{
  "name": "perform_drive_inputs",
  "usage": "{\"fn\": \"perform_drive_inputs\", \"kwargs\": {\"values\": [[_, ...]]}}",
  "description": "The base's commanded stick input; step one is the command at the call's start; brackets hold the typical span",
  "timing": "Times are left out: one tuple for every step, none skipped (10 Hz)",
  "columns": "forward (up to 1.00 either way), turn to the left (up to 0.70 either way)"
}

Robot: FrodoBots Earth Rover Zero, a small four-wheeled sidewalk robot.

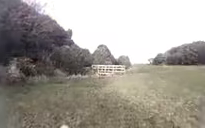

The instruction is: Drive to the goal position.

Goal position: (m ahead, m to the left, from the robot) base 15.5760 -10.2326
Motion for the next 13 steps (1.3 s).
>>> {"fn": "perform_drive_inputs", "kwargs": {"values": [[0.85,0.00],[0.85,0.00],[0.85,0.00],[0.85,-0.25],[0.85,-0.34],[0.85,-0.34],[0.85,-0.34],[0.85,-0.34],[0.85,-0.34],[0.85,-0.34],[0.85,-0.34],[0.85,-0.34],[0.85,-0.34]]}}
